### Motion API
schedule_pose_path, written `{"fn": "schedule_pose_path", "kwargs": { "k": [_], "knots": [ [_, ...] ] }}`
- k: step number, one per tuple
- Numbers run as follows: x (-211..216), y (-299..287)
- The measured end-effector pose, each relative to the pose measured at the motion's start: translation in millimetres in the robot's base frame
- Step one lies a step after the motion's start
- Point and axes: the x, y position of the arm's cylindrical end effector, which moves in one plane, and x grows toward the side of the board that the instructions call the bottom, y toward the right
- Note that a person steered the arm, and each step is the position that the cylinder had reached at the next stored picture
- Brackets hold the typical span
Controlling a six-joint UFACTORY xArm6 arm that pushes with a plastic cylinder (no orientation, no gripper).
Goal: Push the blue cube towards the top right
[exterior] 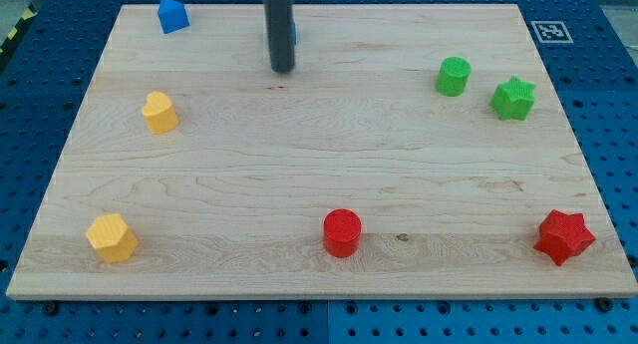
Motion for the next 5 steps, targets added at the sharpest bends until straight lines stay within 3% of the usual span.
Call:
{"fn": "schedule_pose_path", "kwargs": {
  "k": [2, 5],
  "knots": [
    [-45.3, -22.0],
    [-50.9, 69.7]
  ]
}}
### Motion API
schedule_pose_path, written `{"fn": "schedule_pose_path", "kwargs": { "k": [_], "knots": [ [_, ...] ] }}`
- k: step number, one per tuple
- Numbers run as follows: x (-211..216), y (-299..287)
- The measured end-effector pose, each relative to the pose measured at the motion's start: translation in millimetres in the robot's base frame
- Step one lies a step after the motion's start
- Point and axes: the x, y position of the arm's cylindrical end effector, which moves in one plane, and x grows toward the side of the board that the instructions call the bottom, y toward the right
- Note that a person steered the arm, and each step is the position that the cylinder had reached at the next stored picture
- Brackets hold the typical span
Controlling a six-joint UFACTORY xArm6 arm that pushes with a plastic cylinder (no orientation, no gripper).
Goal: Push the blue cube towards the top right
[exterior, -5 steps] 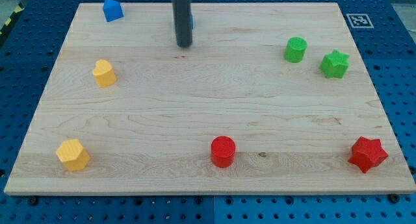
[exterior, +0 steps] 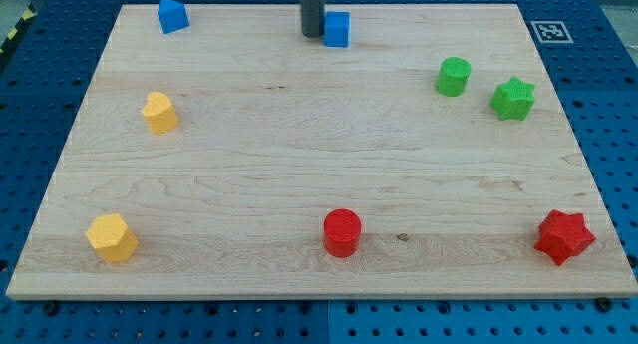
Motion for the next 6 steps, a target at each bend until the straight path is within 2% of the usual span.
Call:
{"fn": "schedule_pose_path", "kwargs": {
  "k": [3, 4, 6],
  "knots": [
    [14.6, 78.9],
    [37.7, 92.2],
    [29.5, 128.1]
  ]
}}
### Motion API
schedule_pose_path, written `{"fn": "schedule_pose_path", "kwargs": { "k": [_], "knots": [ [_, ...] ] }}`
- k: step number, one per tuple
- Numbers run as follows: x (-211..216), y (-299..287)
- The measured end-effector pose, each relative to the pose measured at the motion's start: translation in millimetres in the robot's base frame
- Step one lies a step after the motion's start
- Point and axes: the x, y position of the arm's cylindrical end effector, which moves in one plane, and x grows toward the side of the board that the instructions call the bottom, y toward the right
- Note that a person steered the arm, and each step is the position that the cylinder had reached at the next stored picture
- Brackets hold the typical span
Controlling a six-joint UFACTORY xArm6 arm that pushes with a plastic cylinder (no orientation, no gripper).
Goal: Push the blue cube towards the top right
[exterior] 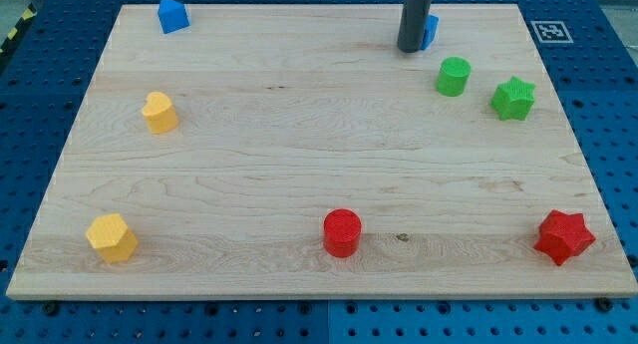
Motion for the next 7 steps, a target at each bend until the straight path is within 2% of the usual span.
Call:
{"fn": "schedule_pose_path", "kwargs": {
  "k": [2, 4, 5, 7],
  "knots": [
    [-37.8, 13.8],
    [-45.5, 5.7],
    [-63.4, -14.0],
    [-71.7, -3.8]
  ]
}}
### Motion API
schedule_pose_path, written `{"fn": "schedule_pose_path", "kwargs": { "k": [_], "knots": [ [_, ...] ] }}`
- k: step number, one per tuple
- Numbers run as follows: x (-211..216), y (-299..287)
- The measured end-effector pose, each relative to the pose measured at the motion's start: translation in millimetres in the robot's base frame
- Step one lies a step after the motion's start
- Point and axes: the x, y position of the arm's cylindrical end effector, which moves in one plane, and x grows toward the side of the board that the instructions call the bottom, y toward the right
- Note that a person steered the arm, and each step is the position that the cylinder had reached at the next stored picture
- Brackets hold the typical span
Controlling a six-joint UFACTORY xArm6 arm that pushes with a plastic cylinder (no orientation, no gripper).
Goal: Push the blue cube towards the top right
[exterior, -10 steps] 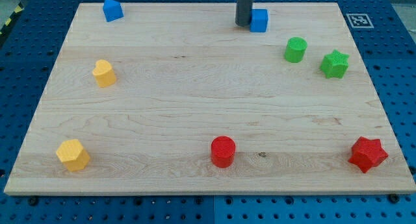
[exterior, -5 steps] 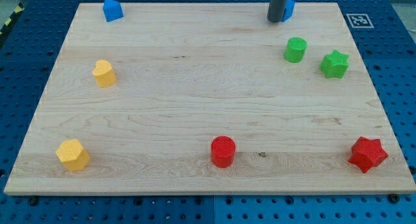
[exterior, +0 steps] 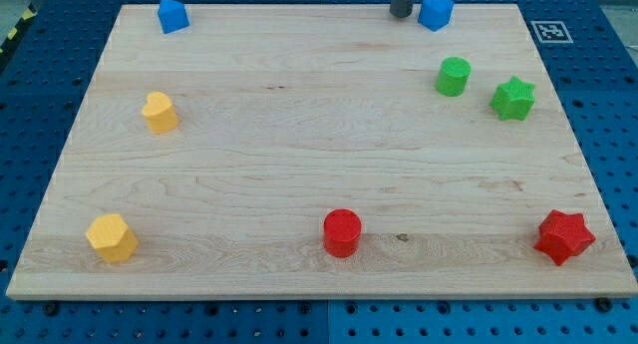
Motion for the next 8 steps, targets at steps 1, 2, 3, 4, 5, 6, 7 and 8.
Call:
{"fn": "schedule_pose_path", "kwargs": {
  "k": [1, 2, 3, 4, 5, 6, 7, 8],
  "knots": [
    [0.1, 23.3],
    [2.1, 53.6],
    [15.3, 59.6],
    [42.9, 58.9],
    [43.7, 61.0],
    [51.4, 81.3],
    [59.3, 97.6],
    [59.3, 108.3]
  ]
}}
